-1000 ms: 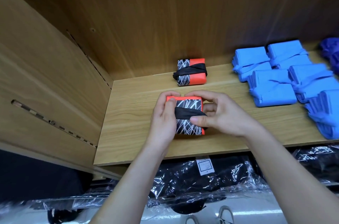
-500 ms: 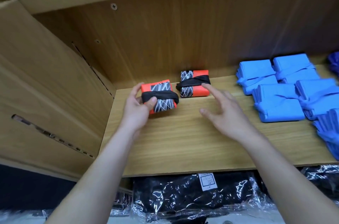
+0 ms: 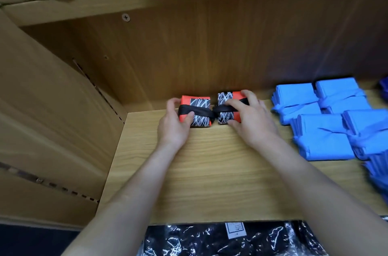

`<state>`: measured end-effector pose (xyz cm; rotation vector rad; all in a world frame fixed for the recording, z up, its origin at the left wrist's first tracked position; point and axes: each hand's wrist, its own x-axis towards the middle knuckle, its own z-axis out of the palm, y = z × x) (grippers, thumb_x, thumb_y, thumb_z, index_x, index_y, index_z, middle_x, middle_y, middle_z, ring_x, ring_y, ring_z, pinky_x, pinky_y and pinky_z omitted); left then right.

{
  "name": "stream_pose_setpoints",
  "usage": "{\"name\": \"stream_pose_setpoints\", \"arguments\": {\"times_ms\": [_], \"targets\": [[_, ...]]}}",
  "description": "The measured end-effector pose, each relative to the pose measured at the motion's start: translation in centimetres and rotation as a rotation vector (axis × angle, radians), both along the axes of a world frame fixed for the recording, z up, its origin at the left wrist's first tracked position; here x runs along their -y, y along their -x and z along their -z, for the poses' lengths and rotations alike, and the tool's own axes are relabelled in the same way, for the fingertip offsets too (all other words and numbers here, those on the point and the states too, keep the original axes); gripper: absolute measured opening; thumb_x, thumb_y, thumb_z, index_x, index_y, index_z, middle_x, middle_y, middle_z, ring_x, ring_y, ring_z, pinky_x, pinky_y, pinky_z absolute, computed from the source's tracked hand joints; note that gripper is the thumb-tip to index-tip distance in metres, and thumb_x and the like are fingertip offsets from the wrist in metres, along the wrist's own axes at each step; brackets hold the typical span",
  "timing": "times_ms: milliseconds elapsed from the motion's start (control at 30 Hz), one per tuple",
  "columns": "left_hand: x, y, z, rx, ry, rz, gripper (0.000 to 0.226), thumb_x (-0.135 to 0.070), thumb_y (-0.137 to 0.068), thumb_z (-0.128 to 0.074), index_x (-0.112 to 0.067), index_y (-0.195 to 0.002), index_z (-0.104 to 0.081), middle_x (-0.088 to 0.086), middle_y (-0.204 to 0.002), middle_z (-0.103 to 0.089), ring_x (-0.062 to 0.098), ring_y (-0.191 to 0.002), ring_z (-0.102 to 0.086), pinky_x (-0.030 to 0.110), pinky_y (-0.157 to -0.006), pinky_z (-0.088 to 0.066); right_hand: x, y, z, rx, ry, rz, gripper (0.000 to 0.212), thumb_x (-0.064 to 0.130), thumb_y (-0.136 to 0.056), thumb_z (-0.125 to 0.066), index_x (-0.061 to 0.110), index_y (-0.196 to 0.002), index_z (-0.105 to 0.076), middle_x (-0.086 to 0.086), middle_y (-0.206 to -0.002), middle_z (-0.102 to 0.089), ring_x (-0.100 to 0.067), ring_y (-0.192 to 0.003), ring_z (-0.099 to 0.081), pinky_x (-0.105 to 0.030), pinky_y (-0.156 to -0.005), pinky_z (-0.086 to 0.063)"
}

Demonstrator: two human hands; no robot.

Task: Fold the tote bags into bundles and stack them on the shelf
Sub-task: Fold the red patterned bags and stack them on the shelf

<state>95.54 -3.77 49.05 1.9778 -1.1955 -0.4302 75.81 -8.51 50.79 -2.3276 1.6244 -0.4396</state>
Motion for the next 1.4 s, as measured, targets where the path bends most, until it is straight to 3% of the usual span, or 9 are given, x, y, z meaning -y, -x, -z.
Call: {"name": "stream_pose_setpoints", "arguments": {"times_ms": [200, 333, 533, 633, 800, 933, 1133, 1300, 1400], "targets": [[1.0, 1.8, 0.7, -0.056, 0.077, 0.094, 0.032, -0.022, -0.092, -0.06, -0.034, -0.121, -0.052, -0.001, -0.102, -0.067, 0.026, -0.096, -0.062, 0.033, -0.085, -0.049, 0.4, 1.4, 0.6, -0.055, 0.064, 0.051, 0.048, 0.033, -0.089, -0.065, 0.041, -0.132, -0.047, 0.0, -0.155, -0.024, -0.035, -0.126, -0.038, -0.047, -0.1, -0.042], [0.9, 1.8, 1.0, 0.093, -0.006, 0.192, 0.033, -0.029, -0.094, -0.056, -0.037, -0.126, -0.052, 0.007, -0.108, -0.063, 0.027, -0.104, -0.057, 0.033, -0.088, -0.045, 0.8, 1.9, 1.0, 0.042, 0.013, -0.042, 0.051, 0.028, -0.087, -0.069, 0.042, -0.132, -0.048, 0.007, -0.156, -0.026, -0.031, -0.136, -0.031, -0.049, -0.102, -0.042], [-1.6, -0.9, 1.3, 0.107, -0.026, 0.175, 0.056, -0.04, -0.071, -0.081, -0.043, -0.119, -0.052, -0.008, -0.111, -0.065, 0.015, -0.103, -0.058, 0.03, -0.089, -0.047, 0.7, 1.4, 0.8, 0.053, -0.015, -0.132, 0.05, 0.034, -0.091, -0.064, 0.042, -0.137, -0.048, 0.01, -0.158, -0.024, -0.027, -0.136, -0.035, -0.038, -0.106, -0.035], [-1.6, -1.5, 1.4, 0.181, -0.005, 0.11, 0.054, -0.04, -0.072, -0.08, -0.044, -0.117, -0.051, -0.006, -0.111, -0.066, 0.022, -0.105, -0.057, 0.037, -0.09, -0.047, 0.6, 0.2, 1.3, 0.044, -0.02, -0.143, 0.049, 0.033, -0.093, -0.06, 0.043, -0.139, -0.045, 0.009, -0.159, -0.022, -0.031, -0.135, -0.034, -0.039, -0.107, -0.037], [-1.3, -1.2, 1.2, 0.236, -0.09, 0.066, 0.055, -0.042, -0.075, -0.077, -0.04, -0.119, -0.044, -0.006, -0.119, -0.062, 0.026, -0.112, -0.05, 0.043, -0.093, -0.043, 1.0, 0.0, 1.3, 0.074, -0.063, -0.171, 0.057, 0.019, -0.092, -0.059, 0.04, -0.141, -0.04, 0.004, -0.16, -0.019, -0.032, -0.146, -0.017, -0.038, -0.117, -0.022], [-1.8, -1.5, 1.5, 0.227, -0.073, 0.112, 0.065, -0.042, -0.075, -0.075, -0.041, -0.129, -0.04, -0.001, -0.126, -0.057, 0.026, -0.119, -0.049, 0.033, -0.096, -0.033, -0.4, 0.1, 0.0, 0.052, -0.063, -0.117, 0.073, 0.017, -0.093, -0.056, 0.045, -0.149, -0.02, 0.004, -0.163, -0.009, -0.029, -0.149, -0.005, -0.037, -0.118, -0.018], [-5.5, -0.6, -1.5, 0.246, 0.11, 0.134, 0.042, -0.026, -0.085, -0.07, -0.026, -0.124, -0.057, 0.002, -0.12, -0.059, 0.026, -0.115, -0.051, 0.031, -0.095, -0.036, -4.5, 2.9, -2.3, 0.233, 0.083, -0.094, 0.059, 0.014, -0.09, -0.059, 0.031, -0.144, -0.041, 0.002, -0.145, -0.047, -0.019, -0.13, -0.046, -0.032, -0.103, -0.04], [-9.3, 2.5, -3.5, 0.198, 0.223, 0.284, 0.009, -0.02, -0.089, -0.066, -0.023, -0.096, -0.072, -0.007, -0.086, -0.071, 0.012, -0.076, -0.063, 0.027, -0.073, -0.045, -9.8, 7.7, -3.3, 0.09, 0.124, -0.104, 0.036, 0.02, -0.092, -0.058, 0.027, -0.128, -0.059, 0.002, -0.117, -0.067, -0.022, -0.107, -0.063, -0.039, -0.085, -0.051], [-11.4, 4.8, -3.7, 0.22, 0.207, 0.425, 0.01, -0.016, -0.088, -0.068, -0.019, -0.095, -0.075, -0.008, -0.086, -0.074, 0.01, -0.075, -0.065, 0.024, -0.073, -0.047, -13.1, 11.6, -3.2, -0.032, 0.135, -0.093, 0.027, 0.027, -0.093, -0.052, 0.026, -0.117, -0.064, 0.001, -0.105, -0.071, -0.025, -0.096, -0.066, -0.042, -0.076, -0.054]]}}
